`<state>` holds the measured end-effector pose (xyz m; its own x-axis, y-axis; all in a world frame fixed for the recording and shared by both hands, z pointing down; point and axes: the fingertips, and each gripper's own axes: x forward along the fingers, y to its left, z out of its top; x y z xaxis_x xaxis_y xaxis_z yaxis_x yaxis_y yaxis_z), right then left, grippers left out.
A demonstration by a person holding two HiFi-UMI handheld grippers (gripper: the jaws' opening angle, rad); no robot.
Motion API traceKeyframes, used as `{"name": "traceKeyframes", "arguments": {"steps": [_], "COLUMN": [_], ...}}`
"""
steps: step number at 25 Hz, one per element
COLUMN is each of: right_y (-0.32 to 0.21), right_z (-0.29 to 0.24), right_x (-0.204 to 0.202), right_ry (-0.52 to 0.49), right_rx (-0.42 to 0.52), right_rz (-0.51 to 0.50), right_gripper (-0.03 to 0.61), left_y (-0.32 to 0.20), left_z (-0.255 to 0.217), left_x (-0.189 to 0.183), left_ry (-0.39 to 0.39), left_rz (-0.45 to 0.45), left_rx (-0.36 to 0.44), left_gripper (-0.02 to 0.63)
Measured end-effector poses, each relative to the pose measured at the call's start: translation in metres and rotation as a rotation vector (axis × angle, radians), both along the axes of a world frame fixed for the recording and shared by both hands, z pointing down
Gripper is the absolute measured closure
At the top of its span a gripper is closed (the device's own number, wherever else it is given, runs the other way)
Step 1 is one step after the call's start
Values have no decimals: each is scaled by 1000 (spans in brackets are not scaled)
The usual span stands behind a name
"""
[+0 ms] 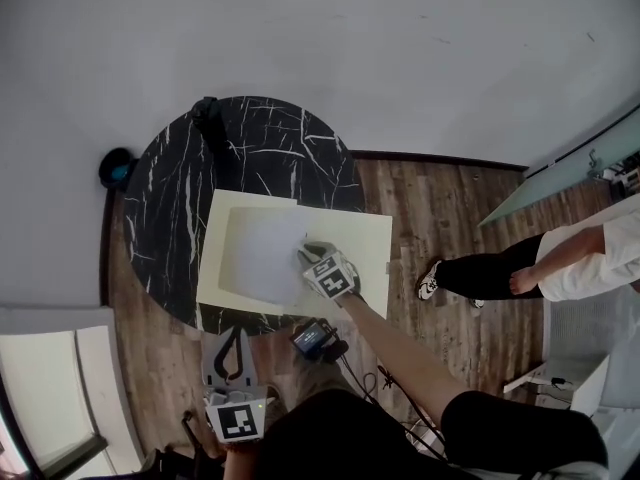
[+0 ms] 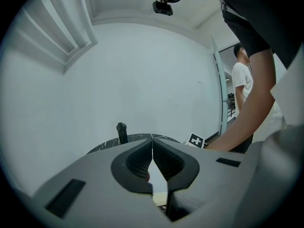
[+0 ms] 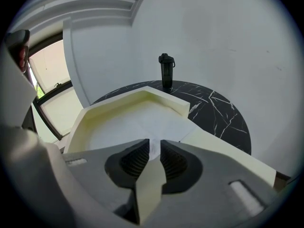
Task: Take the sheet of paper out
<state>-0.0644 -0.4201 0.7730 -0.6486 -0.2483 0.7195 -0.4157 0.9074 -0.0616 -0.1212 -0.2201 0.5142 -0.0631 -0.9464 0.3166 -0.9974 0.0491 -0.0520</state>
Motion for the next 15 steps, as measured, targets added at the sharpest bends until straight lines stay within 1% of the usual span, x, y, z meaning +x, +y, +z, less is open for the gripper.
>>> {"name": "traceKeyframes", "arguments": {"steps": [4, 7, 15], "right_y": [-3, -5, -5], "right_z": [20, 32, 50], "right_x": [-3, -3, -4], "right_ry": [36, 54, 82], "right_rx": [-34, -56, -92], "right_rz": [-12, -8, -14], "right_gripper": [506, 506, 508], "left_y": [0, 1, 2], "left_z": [7, 12, 19], "left_x": [-6, -9, -13], "left_ry": [-8, 1, 2], "left_rz": [-19, -37, -51], "left_rx": [-21, -31, -50], "left_gripper": [609, 609, 609]}}
